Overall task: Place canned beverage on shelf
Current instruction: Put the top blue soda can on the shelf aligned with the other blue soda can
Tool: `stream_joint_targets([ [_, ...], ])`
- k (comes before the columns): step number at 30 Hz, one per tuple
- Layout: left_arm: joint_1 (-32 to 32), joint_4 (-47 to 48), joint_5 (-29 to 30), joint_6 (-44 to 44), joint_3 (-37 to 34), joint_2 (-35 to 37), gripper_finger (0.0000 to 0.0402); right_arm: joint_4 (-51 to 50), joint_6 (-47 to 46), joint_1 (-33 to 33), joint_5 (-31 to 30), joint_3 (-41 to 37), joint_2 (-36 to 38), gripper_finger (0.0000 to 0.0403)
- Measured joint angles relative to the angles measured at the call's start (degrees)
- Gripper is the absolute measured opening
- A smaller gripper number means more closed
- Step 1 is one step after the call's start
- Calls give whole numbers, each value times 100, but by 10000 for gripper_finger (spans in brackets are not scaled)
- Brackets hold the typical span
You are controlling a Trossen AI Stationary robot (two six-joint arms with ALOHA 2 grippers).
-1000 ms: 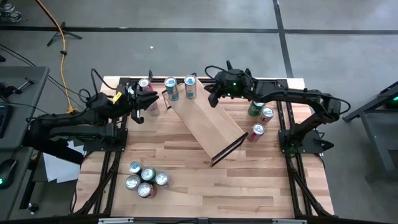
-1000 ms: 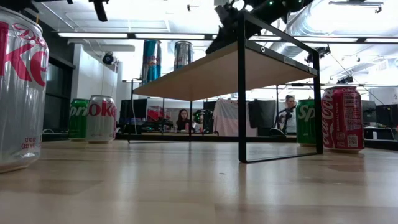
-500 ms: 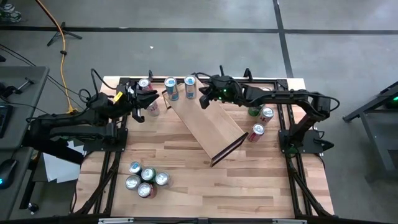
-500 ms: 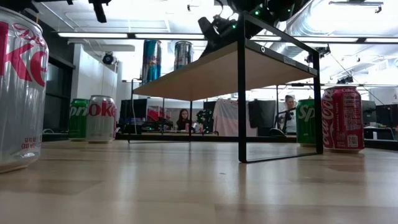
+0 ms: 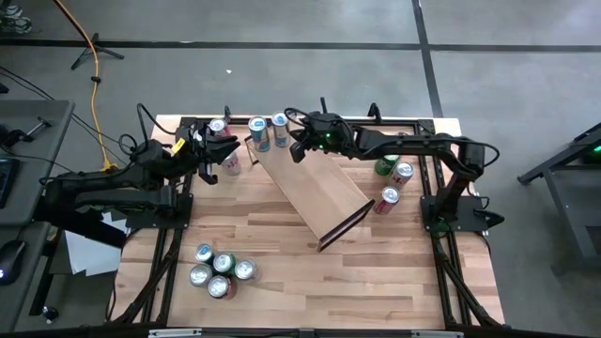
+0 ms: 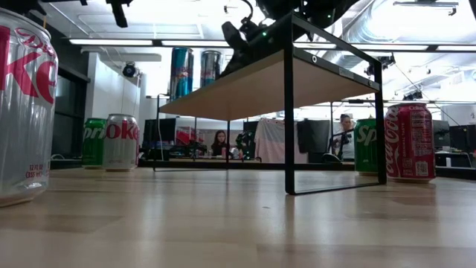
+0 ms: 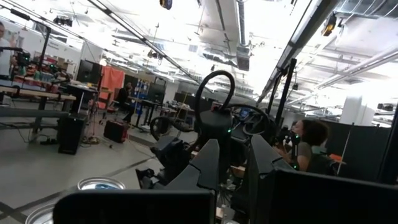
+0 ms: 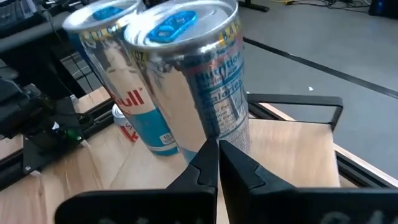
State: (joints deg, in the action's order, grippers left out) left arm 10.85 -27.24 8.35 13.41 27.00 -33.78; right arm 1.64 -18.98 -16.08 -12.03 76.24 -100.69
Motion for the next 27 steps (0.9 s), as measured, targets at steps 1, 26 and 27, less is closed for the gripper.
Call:
stream_joint_targets([
  [1, 0, 0, 1, 0, 0, 0, 0, -10, 2, 0, 0, 22, -30, 0],
  [26, 0, 16, 147, -17, 2, 0, 0, 589, 267, -4, 310, 104, -255, 0],
  [27, 1, 15, 148, -26, 2, 0, 0, 543, 359, -4, 327, 104, -255, 0],
])
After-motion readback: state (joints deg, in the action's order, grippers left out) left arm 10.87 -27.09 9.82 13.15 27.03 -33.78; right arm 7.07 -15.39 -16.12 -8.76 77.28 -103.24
